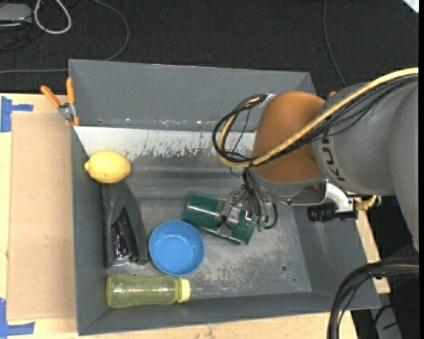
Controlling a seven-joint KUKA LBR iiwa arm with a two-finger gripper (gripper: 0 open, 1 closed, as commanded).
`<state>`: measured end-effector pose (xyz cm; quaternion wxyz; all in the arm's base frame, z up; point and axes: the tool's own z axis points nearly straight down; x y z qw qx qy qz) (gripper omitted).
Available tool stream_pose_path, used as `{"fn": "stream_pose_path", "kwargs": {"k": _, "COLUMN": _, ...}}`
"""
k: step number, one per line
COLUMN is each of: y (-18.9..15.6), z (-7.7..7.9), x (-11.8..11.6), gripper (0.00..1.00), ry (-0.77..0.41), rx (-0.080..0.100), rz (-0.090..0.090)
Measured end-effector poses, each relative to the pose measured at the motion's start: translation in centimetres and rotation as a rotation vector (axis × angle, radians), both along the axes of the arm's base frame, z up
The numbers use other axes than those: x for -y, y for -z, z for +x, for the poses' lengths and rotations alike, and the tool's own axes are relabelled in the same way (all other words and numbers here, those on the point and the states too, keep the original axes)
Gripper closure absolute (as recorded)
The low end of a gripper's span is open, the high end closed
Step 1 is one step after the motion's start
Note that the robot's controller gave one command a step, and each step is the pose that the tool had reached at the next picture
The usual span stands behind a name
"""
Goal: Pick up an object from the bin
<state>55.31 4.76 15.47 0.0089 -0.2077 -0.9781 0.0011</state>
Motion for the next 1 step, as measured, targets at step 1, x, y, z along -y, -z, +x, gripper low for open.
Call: {"fn": "stream_pose_path", "kwargs": {"k": 1, "y": -1.91, "z": -2.58, "x": -1.32, "gripper": 1.0, "ry": 0.019, "rx": 0.008, "rz": 0.002}}
